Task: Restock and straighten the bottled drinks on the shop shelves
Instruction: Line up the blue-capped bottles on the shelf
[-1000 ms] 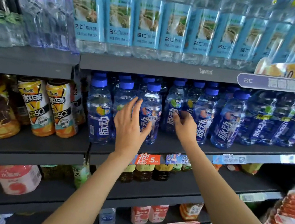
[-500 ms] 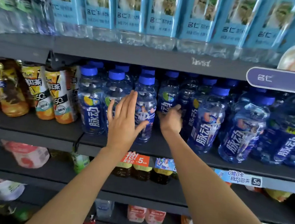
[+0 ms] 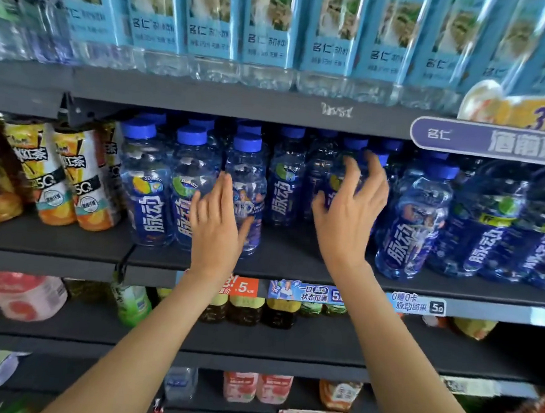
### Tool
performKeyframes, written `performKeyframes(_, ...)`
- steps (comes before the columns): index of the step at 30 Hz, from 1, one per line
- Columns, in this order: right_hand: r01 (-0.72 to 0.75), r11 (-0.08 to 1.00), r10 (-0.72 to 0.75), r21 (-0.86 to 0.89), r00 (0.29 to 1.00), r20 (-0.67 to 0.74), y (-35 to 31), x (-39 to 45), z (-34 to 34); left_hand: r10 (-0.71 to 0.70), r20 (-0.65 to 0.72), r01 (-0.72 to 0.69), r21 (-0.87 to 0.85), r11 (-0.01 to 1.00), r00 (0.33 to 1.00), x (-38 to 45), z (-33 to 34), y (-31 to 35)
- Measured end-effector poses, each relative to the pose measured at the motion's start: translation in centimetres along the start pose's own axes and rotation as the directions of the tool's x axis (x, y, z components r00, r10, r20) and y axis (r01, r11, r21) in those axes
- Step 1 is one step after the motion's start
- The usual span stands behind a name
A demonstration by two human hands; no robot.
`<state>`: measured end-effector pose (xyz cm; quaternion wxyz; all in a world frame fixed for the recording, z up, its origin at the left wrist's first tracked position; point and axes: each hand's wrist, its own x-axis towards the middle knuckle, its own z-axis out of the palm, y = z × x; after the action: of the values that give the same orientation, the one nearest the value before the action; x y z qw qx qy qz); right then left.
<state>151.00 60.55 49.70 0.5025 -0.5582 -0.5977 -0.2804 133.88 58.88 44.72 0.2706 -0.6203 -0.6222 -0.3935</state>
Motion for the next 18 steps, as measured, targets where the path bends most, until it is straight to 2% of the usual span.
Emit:
performKeyframes(2, -0.135, 0.99, 0.139, -0.05, 0.986, 0.093, 1.1, 0.3, -0.7, -0.015, 0.0, 0.015, 0.001, 1.0, 1.0, 0.0, -0.1, 0.3)
performKeyframes(4, -0.273, 0.961, 0.275, -0.05, 0.914, 0.298, 1.9, 0.0, -0.8, -0.019, 0.0, 0.019, -0.008, 1.0, 1.0, 0.0, -0.2, 0.4)
performKeyframes(6, -0.359, 0.933, 0.33, -0.008, 0.849, 0.413, 2.5, -0.6, -0.7, -0.021, 0.004, 0.021, -0.021, 1.0, 1.0, 0.1, -0.4, 0.4)
performKeyframes(10, -0.386, 0.892, 0.25, 0.235, 0.854, 0.457, 2.0, -0.7, -1.1, -0.022, 0.02, 0.022, -0.047, 0.999, 1.0, 0.2, -0.6, 0.2)
performKeyframes(13, -0.359, 0.874, 0.143, 0.326, 0.834, 0.533, 0.1, -0.7, -1.0, -0.019, 0.026, 0.021, -0.06, 0.998, 0.999, 0.1, -0.7, 0.2)
performKeyframes(15, -0.358, 0.858, 0.065, 0.369, 0.787, 0.613, -0.9, -0.2, -0.5, -0.016, 0.042, 0.019, -0.072, 0.997, 0.999, 0.1, -0.9, 0.1)
performKeyframes(18, -0.446, 0.821, 0.039, 0.356, 0.666, 0.745, -1.2, 0.9, 0.1, -0.002, 0.055, 0.007, -0.091, 0.996, 0.998, 0.0, -1.0, -0.2)
